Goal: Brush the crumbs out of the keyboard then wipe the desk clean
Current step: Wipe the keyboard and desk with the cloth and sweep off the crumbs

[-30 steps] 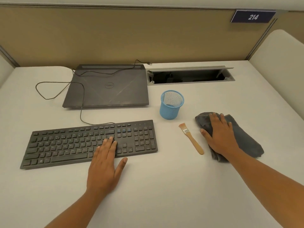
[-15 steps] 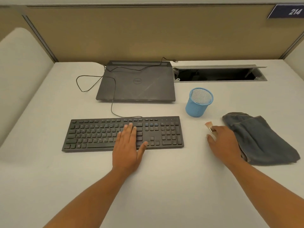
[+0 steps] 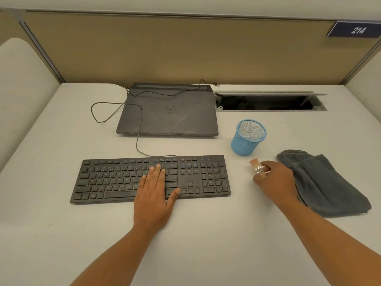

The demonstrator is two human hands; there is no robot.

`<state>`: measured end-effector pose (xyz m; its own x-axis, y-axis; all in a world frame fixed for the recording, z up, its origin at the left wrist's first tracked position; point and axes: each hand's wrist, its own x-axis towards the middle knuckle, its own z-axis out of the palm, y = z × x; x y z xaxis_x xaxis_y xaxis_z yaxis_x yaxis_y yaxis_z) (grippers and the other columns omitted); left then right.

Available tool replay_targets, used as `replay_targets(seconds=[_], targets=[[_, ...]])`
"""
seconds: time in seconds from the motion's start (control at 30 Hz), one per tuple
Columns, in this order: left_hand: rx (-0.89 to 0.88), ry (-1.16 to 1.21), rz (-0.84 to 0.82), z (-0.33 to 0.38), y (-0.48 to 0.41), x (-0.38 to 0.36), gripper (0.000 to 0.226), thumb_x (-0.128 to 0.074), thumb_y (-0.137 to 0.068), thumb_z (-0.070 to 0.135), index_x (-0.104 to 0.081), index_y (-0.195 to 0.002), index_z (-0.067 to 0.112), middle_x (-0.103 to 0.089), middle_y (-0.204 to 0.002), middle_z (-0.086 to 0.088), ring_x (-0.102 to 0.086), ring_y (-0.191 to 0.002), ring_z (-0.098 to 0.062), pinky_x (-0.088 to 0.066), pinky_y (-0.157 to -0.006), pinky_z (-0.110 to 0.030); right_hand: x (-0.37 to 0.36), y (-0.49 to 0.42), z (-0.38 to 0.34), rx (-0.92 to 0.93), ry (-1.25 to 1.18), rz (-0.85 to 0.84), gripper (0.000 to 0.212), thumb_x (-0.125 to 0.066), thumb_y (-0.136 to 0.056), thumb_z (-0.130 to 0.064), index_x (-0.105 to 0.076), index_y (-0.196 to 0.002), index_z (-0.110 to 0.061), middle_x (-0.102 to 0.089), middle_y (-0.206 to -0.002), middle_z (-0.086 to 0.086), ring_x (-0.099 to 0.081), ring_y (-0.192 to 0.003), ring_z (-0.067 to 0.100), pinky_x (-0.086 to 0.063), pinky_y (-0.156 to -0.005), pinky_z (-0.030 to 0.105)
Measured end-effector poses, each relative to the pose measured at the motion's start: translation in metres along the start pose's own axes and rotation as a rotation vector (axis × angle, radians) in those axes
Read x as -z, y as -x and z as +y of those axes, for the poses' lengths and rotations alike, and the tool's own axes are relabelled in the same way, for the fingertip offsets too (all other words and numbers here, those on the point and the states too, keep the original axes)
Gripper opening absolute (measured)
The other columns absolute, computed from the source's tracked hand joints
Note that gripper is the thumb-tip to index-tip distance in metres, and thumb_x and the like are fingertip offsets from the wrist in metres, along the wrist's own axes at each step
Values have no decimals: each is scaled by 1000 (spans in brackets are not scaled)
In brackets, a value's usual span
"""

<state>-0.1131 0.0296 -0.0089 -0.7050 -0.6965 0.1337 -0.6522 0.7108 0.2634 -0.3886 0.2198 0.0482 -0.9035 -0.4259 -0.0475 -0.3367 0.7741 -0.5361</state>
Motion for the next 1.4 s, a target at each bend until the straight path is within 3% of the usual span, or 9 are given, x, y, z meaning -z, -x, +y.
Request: replay_targets(seconds=[0.1,0.27,0.47,0.53,0.67,0.83,1.0,1.2,1.4], targets=[[-1,10,6,0,0,0,82,-13,-97,68,-36,-150,9,-28,-159,-5,-16,-150,-18,-10,-121,-38,7,-6,-15,98,-95,39,2,-69,-78,-11,-71,-80,-11,-65,-70,4,-59,-68,26,-46,-63,32],[-1,8,-1,0,0,1,81,-14,-98,67,-36,-150,9,-30,-159,-5,-17,-149,-17,-11,-120,-38,32,-20,-54,194,-257,128,18,-70,-86,-13,-75,-104,-11,-69,-83,-2,-63,-73,9,-40,-66,9],[1,11,-15,0,-1,1,80,-15,-98,67,-37,-150,9,-30,-159,-4,-18,-149,-17,-11,-120,-37,58,-50,-84,279,-363,235,14,-72,-86,-15,-74,-100,-14,-68,-82,-3,-60,-69,-1,-43,-66,6],[0,21,-12,0,-2,1,80,-17,-98,67,-37,-149,9,-31,-158,-5,-19,-149,-18,-11,-120,-37,64,-62,-89,294,-365,259,14,-71,-86,-16,-73,-100,-15,-69,-81,-2,-62,-68,3,-47,-70,9],[-1,30,-7,-1,-1,0,79,-20,-98,66,-38,-149,10,-31,-158,-4,-20,-149,-18,-12,-120,-37,71,-88,-90,281,-333,292,10,-70,-86,-20,-72,-95,-16,-69,-82,-1,-64,-74,15,-55,-79,33],[2,16,-12,-2,-2,-1,78,-20,-97,66,-36,-150,10,-30,-159,-4,-19,-149,-18,-12,-120,-37,70,-116,-82,258,-244,291,13,-69,-85,-26,-67,-95,-18,-70,-84,-2,-67,-78,20,-57,-80,41],[7,17,-11,0,-2,1,79,-19,-97,67,-36,-150,10,-30,-159,-4,-18,-149,-18,-11,-121,-37,56,-124,-76,249,-194,158,26,-50,-99,-42,-65,-92,-21,-71,-87,3,-69,-83,25,-57,-81,48],[7,6,-20,-1,-2,2,80,-18,-97,67,-35,-151,10,-28,-159,-4,-16,-150,-17,-10,-121,-37,41,-124,-72,270,-60,126,39,-45,-103,-37,-70,-103,-8,-64,-86,6,-55,-79,21,-42,-69,34],[9,3,-24,-1,-3,1,80,-18,-97,68,-34,-151,10,-28,-160,-4,-15,-150,-16,-11,-121,-38,34,-126,-65,261,4,76,21,-55,-100,-27,-67,-109,-12,-69,-101,8,-57,-86,19,-41,-72,29]])
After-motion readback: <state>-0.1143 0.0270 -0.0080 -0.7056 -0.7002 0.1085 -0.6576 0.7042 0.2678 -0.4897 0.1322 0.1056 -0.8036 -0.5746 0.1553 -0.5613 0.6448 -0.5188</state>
